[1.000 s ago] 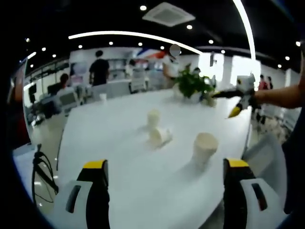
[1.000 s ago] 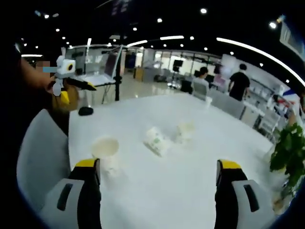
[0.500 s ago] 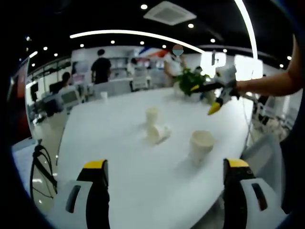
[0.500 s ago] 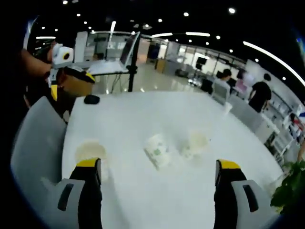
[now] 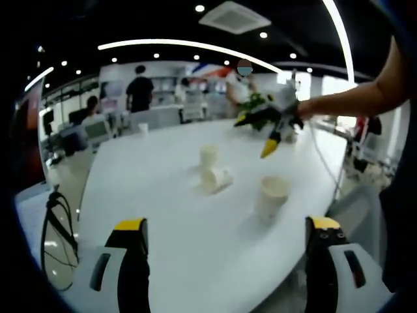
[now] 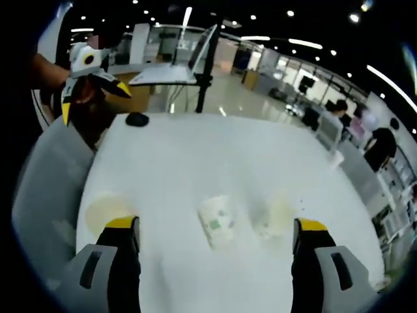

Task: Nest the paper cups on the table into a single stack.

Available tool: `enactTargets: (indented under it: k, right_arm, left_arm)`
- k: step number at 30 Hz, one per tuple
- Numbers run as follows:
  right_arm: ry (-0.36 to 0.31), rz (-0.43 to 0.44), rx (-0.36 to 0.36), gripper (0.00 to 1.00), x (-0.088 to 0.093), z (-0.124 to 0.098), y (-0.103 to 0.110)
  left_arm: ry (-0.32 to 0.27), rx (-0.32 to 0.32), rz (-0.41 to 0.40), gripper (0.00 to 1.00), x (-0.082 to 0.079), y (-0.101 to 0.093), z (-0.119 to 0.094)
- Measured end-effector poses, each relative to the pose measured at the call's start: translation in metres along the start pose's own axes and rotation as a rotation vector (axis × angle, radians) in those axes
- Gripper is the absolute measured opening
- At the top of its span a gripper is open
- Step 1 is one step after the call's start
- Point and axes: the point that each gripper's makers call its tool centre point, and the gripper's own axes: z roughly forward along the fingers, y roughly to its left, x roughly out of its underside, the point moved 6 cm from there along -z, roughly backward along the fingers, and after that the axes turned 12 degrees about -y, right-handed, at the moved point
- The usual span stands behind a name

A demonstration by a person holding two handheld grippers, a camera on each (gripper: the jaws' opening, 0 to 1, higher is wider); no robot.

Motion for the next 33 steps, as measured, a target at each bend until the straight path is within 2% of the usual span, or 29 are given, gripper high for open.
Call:
enactTargets:
  k: [6, 18, 26, 33]
  right_arm:
    - [0.036, -0.016, -0.090, 0.94, -0.005, 0.019, -0.003]
    - [0.059, -0.028, -0.154, 0.90, -0.001, 0.043, -0.010]
    - [0.096, -0.044, -0.203, 0.87, 0.005, 0.060, -0.007]
    - [0.133, -0.035, -0.229, 0.80, 0.020, 0.076, -0.009]
  left_arm:
    - [-0.001, -0.010, -0.004, 0.98, 0.002, 0.006, -0.002]
    - [0.009, -0.006, -0.016, 0.98, 0.012, 0.007, 0.001]
    - [0.026, -0.002, -0.015, 0.98, 0.017, 0.009, -0.003]
    - [0.039, -0.006, -0.018, 0.98, 0.020, 0.010, -0.005]
